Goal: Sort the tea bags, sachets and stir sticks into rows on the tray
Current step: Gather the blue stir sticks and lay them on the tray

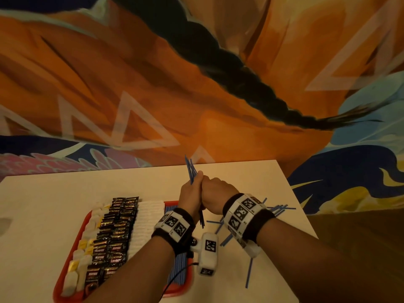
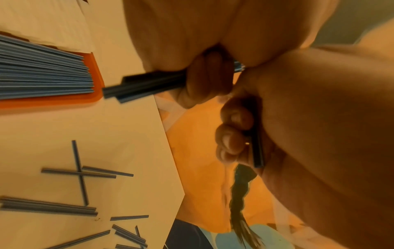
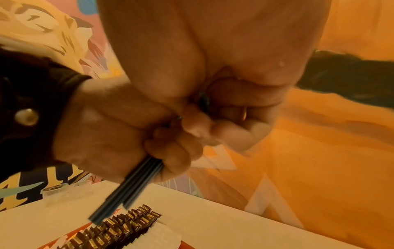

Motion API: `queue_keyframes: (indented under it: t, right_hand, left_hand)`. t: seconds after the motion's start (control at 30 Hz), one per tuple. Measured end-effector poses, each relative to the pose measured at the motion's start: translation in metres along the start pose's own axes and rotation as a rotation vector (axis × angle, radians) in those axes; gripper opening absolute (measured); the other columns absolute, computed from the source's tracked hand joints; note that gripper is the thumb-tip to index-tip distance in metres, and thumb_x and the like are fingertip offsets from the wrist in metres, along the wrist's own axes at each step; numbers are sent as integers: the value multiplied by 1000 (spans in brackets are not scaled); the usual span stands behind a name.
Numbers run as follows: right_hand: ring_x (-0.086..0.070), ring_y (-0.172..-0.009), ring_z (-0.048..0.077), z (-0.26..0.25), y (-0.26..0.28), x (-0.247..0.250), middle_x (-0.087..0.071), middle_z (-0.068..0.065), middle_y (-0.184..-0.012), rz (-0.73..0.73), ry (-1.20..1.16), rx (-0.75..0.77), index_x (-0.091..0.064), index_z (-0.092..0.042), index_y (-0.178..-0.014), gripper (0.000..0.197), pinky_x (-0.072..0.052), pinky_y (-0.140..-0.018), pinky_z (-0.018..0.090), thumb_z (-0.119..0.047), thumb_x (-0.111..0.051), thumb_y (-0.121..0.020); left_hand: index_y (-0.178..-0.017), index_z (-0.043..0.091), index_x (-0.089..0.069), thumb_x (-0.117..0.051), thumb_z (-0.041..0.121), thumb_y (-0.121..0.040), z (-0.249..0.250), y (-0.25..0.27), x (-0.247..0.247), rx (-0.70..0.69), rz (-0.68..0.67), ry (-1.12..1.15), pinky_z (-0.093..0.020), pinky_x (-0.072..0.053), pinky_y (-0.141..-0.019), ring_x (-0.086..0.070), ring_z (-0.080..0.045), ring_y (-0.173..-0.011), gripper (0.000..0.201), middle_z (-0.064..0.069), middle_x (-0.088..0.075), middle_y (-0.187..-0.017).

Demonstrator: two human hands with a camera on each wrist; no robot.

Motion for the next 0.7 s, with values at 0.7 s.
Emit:
queue_keyframes:
  t: [0.7]
  right_hand:
    - [-65, -83, 18, 25, 15, -28, -61, -8, -100, -40, -658, 5, -37, -27, -144, 66, -54, -76, 32, -10, -62, -86]
  left_hand:
    - [-69, 13, -38, -39, 24, -107, 16, -12, 21, -123, 92, 181, -32, -37, -55, -36, -17, -49, 39, 3, -38, -47]
Point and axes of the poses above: each hand's wrist, its own y-axis away from the middle knuckle, its own x-axis out of the back of the hand, z = x × y, the point moved 2 cm from there along -y, towards the middle knuckle
